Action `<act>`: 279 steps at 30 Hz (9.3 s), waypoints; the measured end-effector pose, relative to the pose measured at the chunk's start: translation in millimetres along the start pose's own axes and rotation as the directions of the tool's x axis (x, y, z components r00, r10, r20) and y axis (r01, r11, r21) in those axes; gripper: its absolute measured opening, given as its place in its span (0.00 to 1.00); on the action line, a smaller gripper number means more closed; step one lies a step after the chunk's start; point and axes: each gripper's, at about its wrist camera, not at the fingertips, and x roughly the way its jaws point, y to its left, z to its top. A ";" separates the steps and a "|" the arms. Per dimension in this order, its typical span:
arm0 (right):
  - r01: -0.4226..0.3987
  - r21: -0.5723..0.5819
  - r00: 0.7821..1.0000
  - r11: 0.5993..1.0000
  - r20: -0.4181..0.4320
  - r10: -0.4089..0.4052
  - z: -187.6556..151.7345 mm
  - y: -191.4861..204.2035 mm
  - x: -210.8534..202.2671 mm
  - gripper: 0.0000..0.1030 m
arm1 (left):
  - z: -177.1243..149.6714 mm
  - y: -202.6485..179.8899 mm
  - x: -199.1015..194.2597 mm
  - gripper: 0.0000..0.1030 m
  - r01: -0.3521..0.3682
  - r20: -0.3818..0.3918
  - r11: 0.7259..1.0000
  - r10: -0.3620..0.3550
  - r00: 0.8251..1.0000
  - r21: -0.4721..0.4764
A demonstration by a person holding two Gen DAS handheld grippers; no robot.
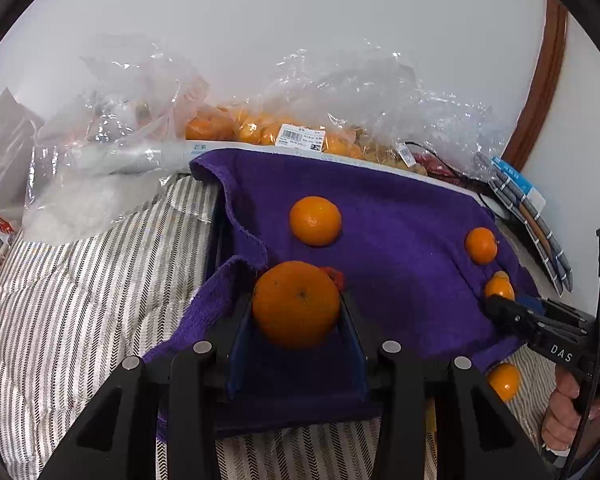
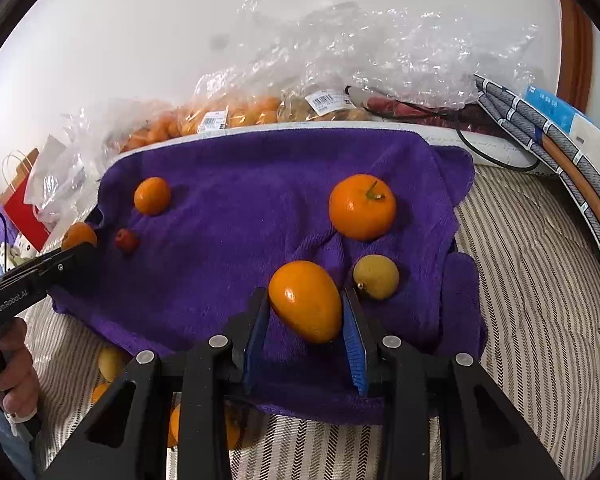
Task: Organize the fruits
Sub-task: 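Lower and open the left tool on the towel while the right tool releases the oval fruit there, then grasp a round orange from the bed with the right tool, then grasp an orange on the bed with the left tool while the right tool holds its orange, then carry both held oranges over the towel with the left and right tools, then lower and open the right tool on the towel while the left tool lowers its orange, then open the left tool on the towel and withdraw both tools, then grasp an orange with the right tool while the left tool grasps a yellow fruit, then carry the orange with the right tool while the left tool carries the yellow fruit over the towel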
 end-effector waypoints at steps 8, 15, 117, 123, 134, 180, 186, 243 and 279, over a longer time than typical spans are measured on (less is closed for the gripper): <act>0.017 -0.010 0.998 1.000 0.059 -0.016 0.7 1.2 -10.5 0.37 | -0.9 -5.4 4.7 0.38 -0.008 -0.013 1.000 0.008 1.000 0.026; 0.000 0.013 0.990 1.000 0.142 -0.002 0.0 0.4 -35.4 0.39 | -0.2 -3.7 0.4 0.48 0.015 0.000 1.000 -0.015 1.000 0.011; 0.106 0.160 0.986 0.981 0.108 -0.125 -93.6 -54.0 -99.9 0.34 | -62.9 -60.6 -49.5 0.31 0.201 0.018 0.967 -0.206 0.978 0.153; 0.094 0.167 0.987 0.982 0.114 -0.114 -94.1 -56.2 -101.1 0.34 | -54.2 -42.8 -51.3 0.32 0.225 0.041 0.972 -0.228 0.973 0.068; 0.004 0.158 0.992 0.987 0.121 -0.024 -85.6 -41.9 -108.4 0.34 | -45.1 -20.6 -60.2 0.31 0.223 0.099 0.975 -0.221 0.970 -0.012; -0.080 0.056 0.997 0.995 -0.018 0.081 -3.1 -28.6 -18.7 0.34 | 3.2 -47.7 28.0 0.32 0.134 0.049 0.990 -0.132 0.990 -0.047; -0.058 0.041 0.998 0.997 -0.017 0.059 -3.1 -26.2 -17.2 0.34 | 1.2 -50.6 33.2 0.32 0.124 0.022 0.992 -0.123 0.992 -0.036; -0.079 -0.136 0.997 0.987 -0.022 0.077 -62.6 90.6 -38.5 0.41 | -31.0 21.1 -64.1 0.53 0.069 -0.031 0.998 -0.068 0.997 0.011; -0.008 -0.005 0.994 1.000 0.109 0.009 -38.6 -2.5 -105.8 0.33 | -8.0 -59.7 -42.1 0.26 0.011 -0.036 0.996 -0.008 0.999 0.086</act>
